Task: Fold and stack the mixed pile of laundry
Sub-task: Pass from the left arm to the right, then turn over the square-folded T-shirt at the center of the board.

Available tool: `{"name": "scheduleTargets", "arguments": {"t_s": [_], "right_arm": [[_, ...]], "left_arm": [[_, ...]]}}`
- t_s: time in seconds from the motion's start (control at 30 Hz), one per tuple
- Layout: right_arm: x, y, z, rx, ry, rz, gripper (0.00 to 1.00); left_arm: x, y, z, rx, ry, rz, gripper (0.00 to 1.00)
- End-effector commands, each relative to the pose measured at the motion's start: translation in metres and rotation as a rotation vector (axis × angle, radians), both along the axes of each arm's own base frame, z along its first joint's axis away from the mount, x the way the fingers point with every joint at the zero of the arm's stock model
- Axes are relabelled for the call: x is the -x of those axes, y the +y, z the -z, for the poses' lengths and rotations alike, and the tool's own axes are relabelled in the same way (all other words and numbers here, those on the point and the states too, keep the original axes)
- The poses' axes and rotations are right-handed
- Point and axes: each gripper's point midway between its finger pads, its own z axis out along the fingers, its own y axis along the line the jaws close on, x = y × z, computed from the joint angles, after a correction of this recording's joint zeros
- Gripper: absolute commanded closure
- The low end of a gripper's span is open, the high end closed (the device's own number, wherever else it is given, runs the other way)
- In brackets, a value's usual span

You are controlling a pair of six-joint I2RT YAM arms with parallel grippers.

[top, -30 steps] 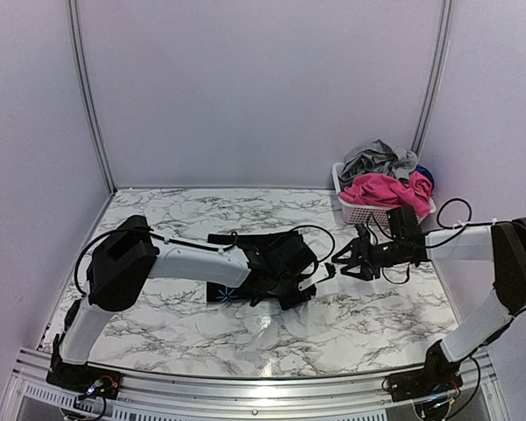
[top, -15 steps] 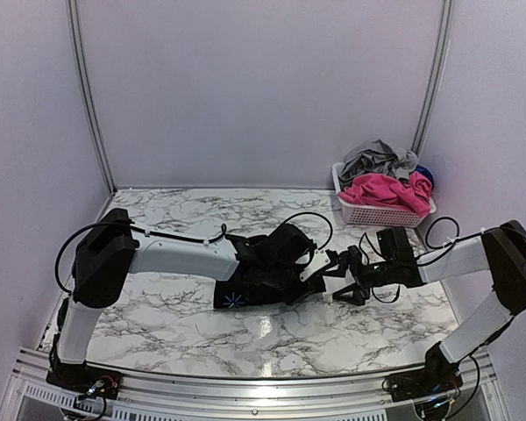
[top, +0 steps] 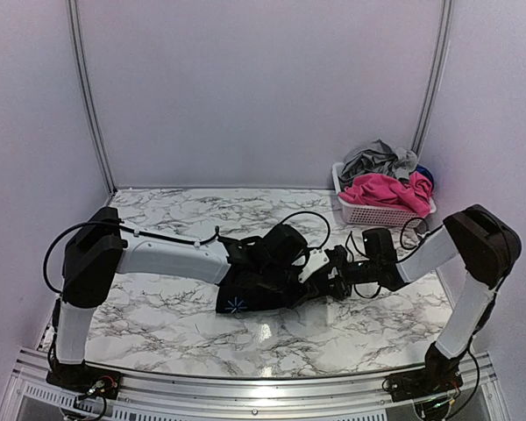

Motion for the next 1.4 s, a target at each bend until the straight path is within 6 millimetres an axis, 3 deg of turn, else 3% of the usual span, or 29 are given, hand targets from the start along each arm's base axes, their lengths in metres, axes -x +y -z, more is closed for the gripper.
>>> {"name": "scheduleTargets", "arguments": {"t_s": [0.0, 0.1, 0.17, 0.2, 0.23, 0.3, 0.4, 0.5, 0.63, 0.77, 0.83, 0.97, 1.07, 1.13, 1.23, 1.37], "right_arm": [[-0.018, 0.006, 0.005, 0.011, 0.005, 0.034, 0.34], [-0.018, 0.006, 0.01, 0.019, 0.007, 0.027, 0.46], [-0.017, 0.005, 0.009, 0.019, 0.001, 0.019, 0.67], [-0.016, 0.004, 0.007, 0.021, -0.004, 0.015, 0.82], [-0.017, 0.001, 0.0, 0.027, -0.022, 0.014, 0.9], [-0.015, -0.008, -0.008, 0.067, -0.047, 0.008, 1.0], [-0.011, -0.028, -0.028, 0.165, -0.115, -0.018, 1.0], [0.004, -0.063, -0.04, 0.317, -0.118, -0.043, 1.0], [0.015, -0.121, -0.064, 0.522, -0.185, -0.049, 1.0], [0.019, -0.192, -0.09, 0.8, -0.217, -0.037, 1.0], [0.014, -0.222, -0.116, 0.967, -0.248, -0.014, 1.0], [-0.01, -0.256, -0.179, 1.116, -0.322, 0.096, 1.0], [-0.026, -0.247, -0.197, 1.086, -0.353, 0.085, 1.0], [-0.033, -0.216, -0.195, 1.058, -0.369, 0.004, 1.0], [-0.038, -0.162, -0.173, 0.966, -0.361, -0.106, 1.0], [-0.032, -0.078, -0.123, 0.887, -0.327, -0.274, 1.0]], "left_arm": [[0.022, -0.011, -0.041, 0.088, -0.039, 0.07, 1.0], [0.029, -0.009, -0.048, 0.089, -0.061, 0.073, 0.99], [0.031, -0.005, -0.053, 0.092, -0.064, 0.055, 0.93], [0.028, -0.002, -0.058, 0.097, -0.059, 0.025, 0.84], [0.023, 0.003, -0.061, 0.102, -0.046, -0.015, 0.69], [0.016, 0.016, -0.07, 0.124, -0.003, -0.079, 0.51], [0.0, 0.045, -0.084, 0.162, 0.061, -0.214, 0.2], [-0.014, 0.078, -0.098, 0.194, 0.072, -0.334, 0.02], [-0.021, 0.108, -0.098, 0.195, 0.097, -0.417, 0.01], [-0.024, 0.129, -0.091, 0.176, 0.106, -0.476, 0.01], [-0.025, 0.138, -0.088, 0.165, 0.115, -0.503, 0.01], [-0.025, 0.159, -0.084, 0.146, 0.132, -0.565, 0.01], [-0.026, 0.178, -0.081, 0.13, 0.15, -0.614, 0.01], [-0.029, 0.194, -0.083, 0.123, 0.14, -0.654, 0.01], [-0.034, 0.217, -0.086, 0.102, 0.119, -0.716, 0.01], [-0.042, 0.248, -0.095, 0.127, 0.122, -0.807, 0.01]]}}
